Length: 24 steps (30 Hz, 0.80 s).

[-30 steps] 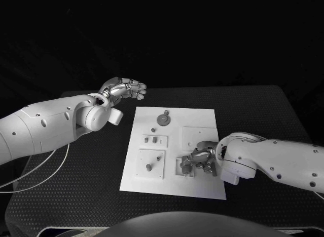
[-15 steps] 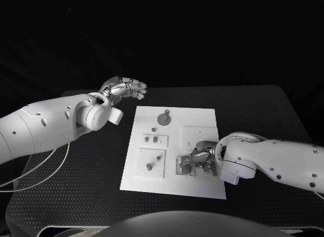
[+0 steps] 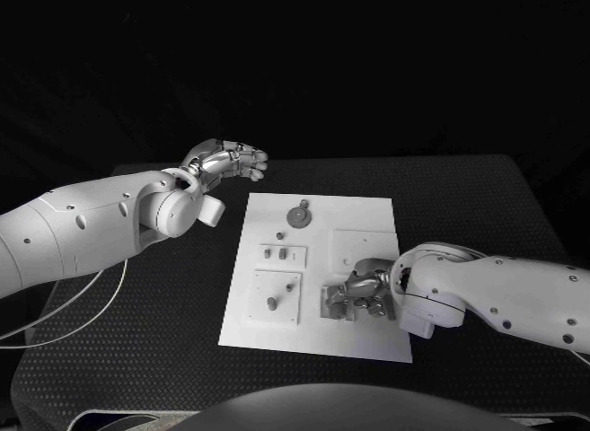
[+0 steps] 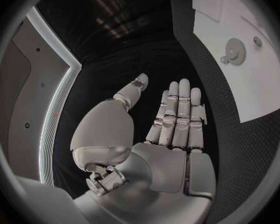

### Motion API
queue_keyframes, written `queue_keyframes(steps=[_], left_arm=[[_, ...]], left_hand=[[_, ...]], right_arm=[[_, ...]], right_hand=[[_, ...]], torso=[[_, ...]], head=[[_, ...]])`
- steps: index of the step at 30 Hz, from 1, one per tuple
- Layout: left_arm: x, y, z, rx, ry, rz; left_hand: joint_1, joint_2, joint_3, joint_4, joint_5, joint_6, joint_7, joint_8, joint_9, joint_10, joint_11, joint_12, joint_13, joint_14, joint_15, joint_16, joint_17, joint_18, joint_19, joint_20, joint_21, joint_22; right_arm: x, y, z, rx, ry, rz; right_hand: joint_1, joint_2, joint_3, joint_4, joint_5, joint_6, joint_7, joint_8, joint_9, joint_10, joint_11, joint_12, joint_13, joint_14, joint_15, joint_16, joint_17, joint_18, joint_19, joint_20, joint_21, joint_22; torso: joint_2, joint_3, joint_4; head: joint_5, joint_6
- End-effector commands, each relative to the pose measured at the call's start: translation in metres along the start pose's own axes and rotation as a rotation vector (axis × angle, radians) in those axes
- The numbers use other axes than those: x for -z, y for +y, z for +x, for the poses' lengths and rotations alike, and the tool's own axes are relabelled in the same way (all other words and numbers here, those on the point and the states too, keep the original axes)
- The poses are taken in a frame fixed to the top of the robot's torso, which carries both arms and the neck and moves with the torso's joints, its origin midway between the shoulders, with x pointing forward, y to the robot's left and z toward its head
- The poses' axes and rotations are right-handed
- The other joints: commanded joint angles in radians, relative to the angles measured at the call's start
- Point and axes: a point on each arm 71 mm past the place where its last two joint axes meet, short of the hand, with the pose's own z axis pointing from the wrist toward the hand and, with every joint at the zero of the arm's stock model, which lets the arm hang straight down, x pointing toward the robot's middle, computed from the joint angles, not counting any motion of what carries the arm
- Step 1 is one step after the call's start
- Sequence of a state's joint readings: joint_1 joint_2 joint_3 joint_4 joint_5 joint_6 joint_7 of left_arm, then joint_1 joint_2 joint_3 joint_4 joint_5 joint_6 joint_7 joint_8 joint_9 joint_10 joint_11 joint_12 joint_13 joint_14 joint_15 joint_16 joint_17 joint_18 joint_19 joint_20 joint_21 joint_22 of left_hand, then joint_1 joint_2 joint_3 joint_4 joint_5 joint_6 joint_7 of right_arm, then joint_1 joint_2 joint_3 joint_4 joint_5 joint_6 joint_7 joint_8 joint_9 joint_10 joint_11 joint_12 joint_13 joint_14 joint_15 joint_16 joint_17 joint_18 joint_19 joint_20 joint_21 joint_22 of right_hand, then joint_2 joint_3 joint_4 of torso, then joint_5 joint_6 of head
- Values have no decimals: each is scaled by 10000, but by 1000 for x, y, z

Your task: Assemble the parts on the task board

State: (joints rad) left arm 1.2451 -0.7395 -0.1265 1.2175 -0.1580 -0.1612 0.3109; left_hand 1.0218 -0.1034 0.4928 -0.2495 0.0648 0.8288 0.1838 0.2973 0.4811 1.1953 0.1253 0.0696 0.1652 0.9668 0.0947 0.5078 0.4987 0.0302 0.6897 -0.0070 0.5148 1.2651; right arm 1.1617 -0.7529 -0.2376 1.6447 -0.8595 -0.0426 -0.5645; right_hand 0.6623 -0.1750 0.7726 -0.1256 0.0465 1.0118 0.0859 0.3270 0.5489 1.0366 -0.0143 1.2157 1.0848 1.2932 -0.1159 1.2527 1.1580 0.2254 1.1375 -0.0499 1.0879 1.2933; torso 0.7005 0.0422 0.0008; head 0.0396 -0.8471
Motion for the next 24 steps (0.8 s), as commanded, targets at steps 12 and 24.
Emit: queue_keyframes(steps=[12, 24], left_arm=[[0, -2, 2, 57, 161, 86], [0, -1, 2, 53, 146, 81]], left_hand=[[-129, -12, -22, 65, 30, -57, -14, 55, -14, -52, -8, 17, -15, 40, 1, -61, 30, 68, 52, 16, -76, 22], [-132, -12, -20, 68, 29, -60, -13, 56, -15, -52, -8, 17, -17, 41, 2, -69, 40, 68, 52, 17, -81, 27]], right_arm=[[-2, -2, 1, 126, -33, 30], [-2, -2, 0, 71, -118, -60]], right_hand=[[-114, -53, -57, -24, 20, -13, 99, -4, 18, -56, 7, -57, 30, -99, -24, -40, -29, 364, -70, 26, 54, -19], [-649, -376, -915, -91, 23, -163, 144, -79, 60, -182, 49, -125, 126, -270, 11, -132, -115, 364, -166, 36, 76, -61]], torso=[[1, 5, -1], [-2, 0, 0]], head=[[10, 14], [8, 25]])
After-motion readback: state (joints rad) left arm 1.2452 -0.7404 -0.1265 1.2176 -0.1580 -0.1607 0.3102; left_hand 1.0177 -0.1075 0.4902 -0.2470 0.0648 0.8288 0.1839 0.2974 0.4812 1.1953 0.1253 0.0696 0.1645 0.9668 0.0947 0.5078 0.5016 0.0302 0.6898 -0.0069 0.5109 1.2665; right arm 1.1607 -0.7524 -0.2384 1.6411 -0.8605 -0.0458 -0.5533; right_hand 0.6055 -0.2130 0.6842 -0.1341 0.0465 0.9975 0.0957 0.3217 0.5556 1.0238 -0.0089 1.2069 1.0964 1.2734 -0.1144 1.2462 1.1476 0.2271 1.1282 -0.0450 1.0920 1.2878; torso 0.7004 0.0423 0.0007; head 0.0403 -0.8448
